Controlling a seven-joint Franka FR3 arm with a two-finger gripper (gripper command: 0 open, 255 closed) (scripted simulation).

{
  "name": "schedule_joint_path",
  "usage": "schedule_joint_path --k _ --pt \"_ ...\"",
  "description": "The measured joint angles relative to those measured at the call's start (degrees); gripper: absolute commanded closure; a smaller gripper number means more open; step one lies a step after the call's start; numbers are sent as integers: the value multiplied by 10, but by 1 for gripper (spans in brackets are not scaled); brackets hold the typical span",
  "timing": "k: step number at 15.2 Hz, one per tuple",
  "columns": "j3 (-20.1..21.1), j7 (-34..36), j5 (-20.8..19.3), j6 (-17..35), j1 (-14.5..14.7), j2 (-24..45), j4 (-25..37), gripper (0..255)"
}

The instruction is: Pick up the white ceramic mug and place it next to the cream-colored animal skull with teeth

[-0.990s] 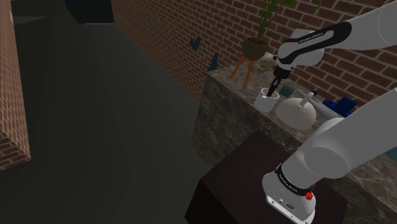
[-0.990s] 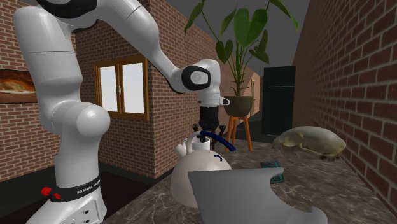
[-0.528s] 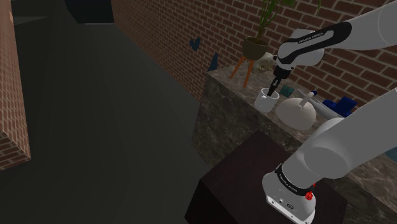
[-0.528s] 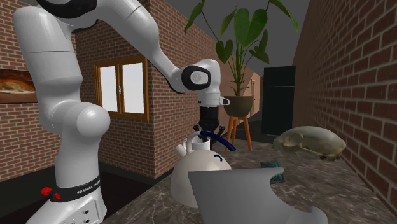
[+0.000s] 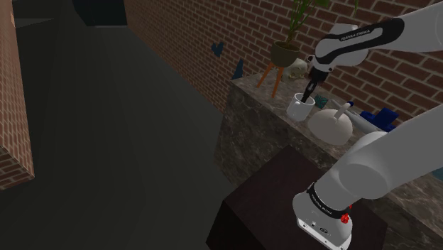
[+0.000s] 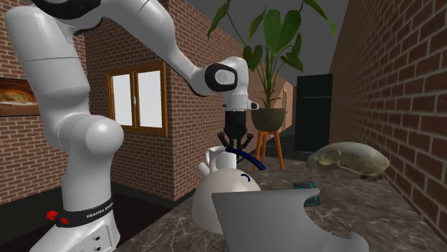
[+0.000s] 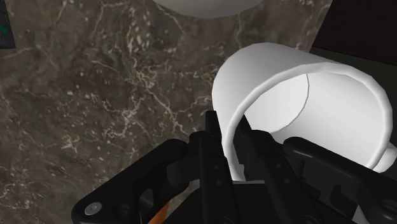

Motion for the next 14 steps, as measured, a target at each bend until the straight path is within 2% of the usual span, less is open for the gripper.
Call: schedule_joint_path --k 14 --pt "32 13 -11 -117 -6 -51 70 255"
